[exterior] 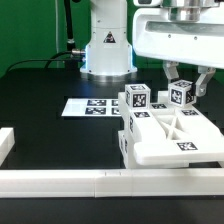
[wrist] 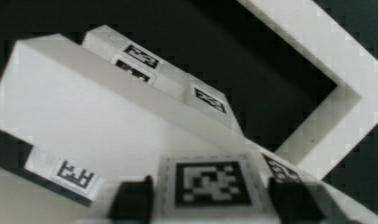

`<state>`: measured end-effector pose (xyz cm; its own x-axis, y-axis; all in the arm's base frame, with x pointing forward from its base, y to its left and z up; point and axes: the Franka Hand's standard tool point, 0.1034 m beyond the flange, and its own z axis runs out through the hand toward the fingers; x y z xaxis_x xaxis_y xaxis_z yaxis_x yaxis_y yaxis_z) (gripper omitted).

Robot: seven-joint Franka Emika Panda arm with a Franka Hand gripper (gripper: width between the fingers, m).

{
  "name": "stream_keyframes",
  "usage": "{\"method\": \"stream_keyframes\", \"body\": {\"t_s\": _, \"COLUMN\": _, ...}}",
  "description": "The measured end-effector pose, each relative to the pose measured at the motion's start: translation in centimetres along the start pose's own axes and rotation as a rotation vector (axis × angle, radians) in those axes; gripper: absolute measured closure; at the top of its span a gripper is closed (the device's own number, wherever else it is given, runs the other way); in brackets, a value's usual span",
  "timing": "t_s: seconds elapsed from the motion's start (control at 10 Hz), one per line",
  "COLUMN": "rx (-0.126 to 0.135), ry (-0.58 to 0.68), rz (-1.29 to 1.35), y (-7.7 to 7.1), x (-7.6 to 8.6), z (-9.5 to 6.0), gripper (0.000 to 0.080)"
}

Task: Assemble chair

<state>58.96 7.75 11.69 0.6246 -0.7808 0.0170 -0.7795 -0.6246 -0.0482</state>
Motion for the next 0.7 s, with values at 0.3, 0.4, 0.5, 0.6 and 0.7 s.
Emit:
{"method": "stream_keyframes", "body": {"t_s": 0.3, "rx": -0.002, "ry": -0.001, "rz": -0.211, "y": 0.06, "x": 0.07, "z": -0.04, "gripper": 0.0164}}
{"method": "stream_keyframes", "body": {"t_s": 0.4, "rx": -0.003, "ry": 0.003, "rz": -0.341, "y": 0.01, "x": 0.10, "z": -0.08, "gripper": 0.0164}}
{"method": "stream_keyframes", "body": {"t_s": 0.5, "rx": -0.002, "ry": 0.004, "rz": -0.469, "y": -0.13, "x": 0.04, "z": -0.15, "gripper": 0.0152}}
{"method": "stream_keyframes", "body": {"t_s": 0.6, "rx": -0.002, "ry": 0.005, "rz": -0.578, "y": -0.25, "x": -0.07, "z": -0.17, "gripper": 0.0152}}
{"method": "stream_keyframes", "body": {"t_s": 0.7, "rx": -0.001, "ry": 0.004, "rz": -0.715, "y": -0.34, "x": -0.22, "z": -0.14, "gripper": 0.0150}}
